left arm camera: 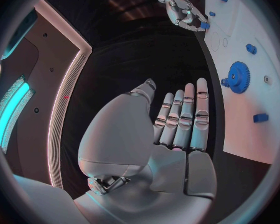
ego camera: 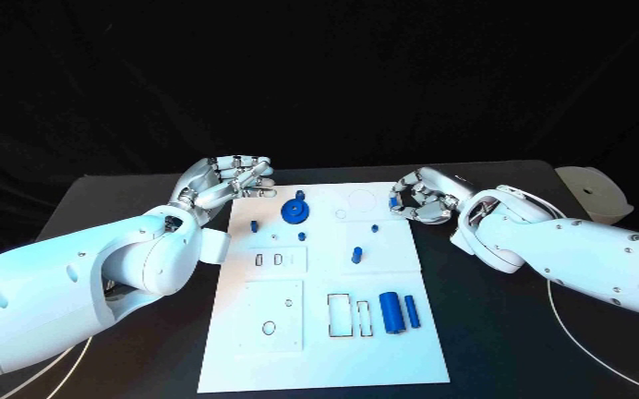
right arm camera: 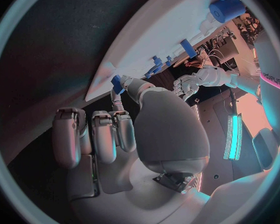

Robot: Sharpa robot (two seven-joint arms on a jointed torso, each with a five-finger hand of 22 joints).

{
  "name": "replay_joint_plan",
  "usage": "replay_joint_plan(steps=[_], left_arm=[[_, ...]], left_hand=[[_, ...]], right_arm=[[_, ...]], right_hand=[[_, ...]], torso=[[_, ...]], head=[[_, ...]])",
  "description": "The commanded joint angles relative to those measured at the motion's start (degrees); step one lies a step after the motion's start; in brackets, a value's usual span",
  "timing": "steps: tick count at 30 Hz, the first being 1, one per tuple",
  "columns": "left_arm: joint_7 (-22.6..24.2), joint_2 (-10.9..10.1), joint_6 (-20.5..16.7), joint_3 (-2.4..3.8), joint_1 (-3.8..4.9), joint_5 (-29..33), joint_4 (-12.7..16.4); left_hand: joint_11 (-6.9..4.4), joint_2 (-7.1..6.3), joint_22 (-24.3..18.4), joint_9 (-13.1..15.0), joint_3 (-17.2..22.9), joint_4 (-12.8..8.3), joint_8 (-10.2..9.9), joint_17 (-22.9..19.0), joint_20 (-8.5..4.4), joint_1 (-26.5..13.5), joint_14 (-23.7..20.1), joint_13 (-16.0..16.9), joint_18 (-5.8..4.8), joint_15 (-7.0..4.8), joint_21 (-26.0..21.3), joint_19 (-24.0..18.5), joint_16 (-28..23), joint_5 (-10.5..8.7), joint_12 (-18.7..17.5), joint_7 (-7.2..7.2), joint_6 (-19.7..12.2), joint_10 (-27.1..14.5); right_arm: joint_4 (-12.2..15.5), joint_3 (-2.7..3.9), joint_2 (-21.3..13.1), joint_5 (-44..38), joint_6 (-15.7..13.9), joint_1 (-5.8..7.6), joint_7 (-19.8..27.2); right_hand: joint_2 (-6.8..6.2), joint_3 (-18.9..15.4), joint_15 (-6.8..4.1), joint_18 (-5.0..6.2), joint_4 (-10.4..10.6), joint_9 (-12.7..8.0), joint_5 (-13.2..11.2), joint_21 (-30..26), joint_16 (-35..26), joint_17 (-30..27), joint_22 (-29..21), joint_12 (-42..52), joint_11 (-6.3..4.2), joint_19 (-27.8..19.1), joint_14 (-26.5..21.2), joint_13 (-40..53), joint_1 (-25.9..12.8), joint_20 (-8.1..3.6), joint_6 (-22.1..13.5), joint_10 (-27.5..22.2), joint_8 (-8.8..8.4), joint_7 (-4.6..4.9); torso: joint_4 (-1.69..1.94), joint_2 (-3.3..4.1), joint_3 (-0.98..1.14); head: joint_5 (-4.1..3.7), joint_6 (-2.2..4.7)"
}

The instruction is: Assemble the parts on the task board

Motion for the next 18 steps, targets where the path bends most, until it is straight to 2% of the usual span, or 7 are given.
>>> replay_joint_plan(steps=[1,5,9,12,15,18], left_arm=[[0.30,0.06,1.04,0.04,0.02,0.12,-0.03],[0.27,0.03,1.04,0.04,0.02,0.12,-0.14],[0.22,0.04,1.04,0.04,0.02,0.12,-0.32],[0.20,0.36,1.15,0.04,0.02,0.12,-0.82],[0.19,0.80,1.24,0.03,0.00,0.14,-1.55],[0.21,1.43,1.35,0.03,-0.09,0.31,-2.64]], left_hand=[[0.28,-0.04,-0.09,-0.06,0.42,-0.04,-0.25,0.05,0.01,-0.34,-0.40,0.07,0.77,-0.16,-0.13,0.29,-0.40,-0.06,-0.32,2.47,-0.32,-0.16],[0.28,-0.04,-0.09,-0.06,0.42,-0.04,-0.25,0.05,0.01,-0.34,-0.40,0.07,0.77,-0.16,-0.13,0.29,-0.40,-0.06,-0.32,2.47,-0.32,-0.16],[0.28,-0.04,-0.09,-0.06,0.42,-0.04,-0.25,0.05,0.01,-0.34,-0.40,0.07,0.77,-0.16,-0.13,0.29,-0.40,-0.06,-0.32,2.47,-0.32,-0.16],[0.28,-0.04,-0.09,-0.06,0.42,-0.04,-0.25,0.05,0.01,-0.34,-0.40,0.07,0.77,-0.16,-0.13,0.29,-0.40,-0.06,-0.32,2.47,-0.32,-0.16],[0.28,-0.04,-0.09,-0.06,0.42,-0.04,-0.25,0.05,0.01,-0.34,-0.40,0.07,0.77,-0.16,-0.13,0.29,-0.40,-0.06,-0.32,2.47,-0.32,-0.16],[0.29,-0.04,-0.11,-0.06,0.44,-0.07,-0.26,0.13,0.02,-0.35,-0.43,0.07,0.77,-0.15,-0.15,0.28,-0.46,-0.06,-0.34,2.47,-0.33,-0.15]], right_arm=[[1.92,0.13,-0.43,-0.76,-2.91,0.08,-1.52],[5.16,0.25,-1.16,-0.72,-3.01,0.63,-3.10],[8.87,0.30,-1.55,-1.06,-2.94,1.38,-5.17],[11.47,0.31,-1.14,-2.31,-2.87,1.68,-7.10],[13.64,0.27,0.02,-4.03,-2.95,1.71,-9.42],[15.54,0.08,2.12,-6.00,-2.67,1.41,-11.97]], right_hand=[[1.02,0.57,-0.52,-0.99,0.02,0.67,0.30,0.36,0.30,13.77,8.22,0.17,-0.39,1.09,5.68,11.03,-0.02,-0.36,0.42,2.77,0.28,-0.14],[1.28,0.77,-0.51,-0.99,0.11,0.72,0.32,0.35,0.31,13.80,8.23,0.10,-0.36,1.09,5.69,10.96,-0.32,-0.38,0.25,2.72,0.26,-0.07],[1.42,0.90,-0.49,-1.01,0.16,0.74,0.28,0.37,0.30,13.77,8.27,-0.03,-0.32,1.12,5.68,10.84,-0.52,-0.38,0.07,2.62,0.22,-0.03],[1.51,0.97,-0.48,-1.01,0.19,0.76,0.29,0.39,0.30,13.77,8.30,-0.05,-0.31,1.13,5.68,10.83,-0.60,-0.38,0.00,2.60,0.21,-0.01],[1.81,1.22,-0.46,-1.00,0.21,0.83,0.52,0.34,0.30,13.79,8.26,-0.05,-0.31,1.11,5.69,10.83,-0.75,-0.38,-0.07,2.61,0.25,-0.01],[1.90,1.30,-0.46,-0.98,0.23,0.86,0.61,0.25,0.29,13.75,8.19,-0.09,-0.30,1.05,5.68,10.80,-0.84,-0.38,-0.11,2.58,0.26,-0.01]], torso=[[-0.03,-0.08,0.02],[-0.08,-0.12,-0.09],[-0.11,-0.12,-0.11],[-0.13,-0.33,-0.18],[-0.14,-0.66,-0.29],[-0.18,-1.08,-0.37]], head=[[0.17,-0.13],[0.35,-0.18],[0.59,-0.25],[1.01,-0.42],[1.63,-0.82],[2.74,-1.42]])
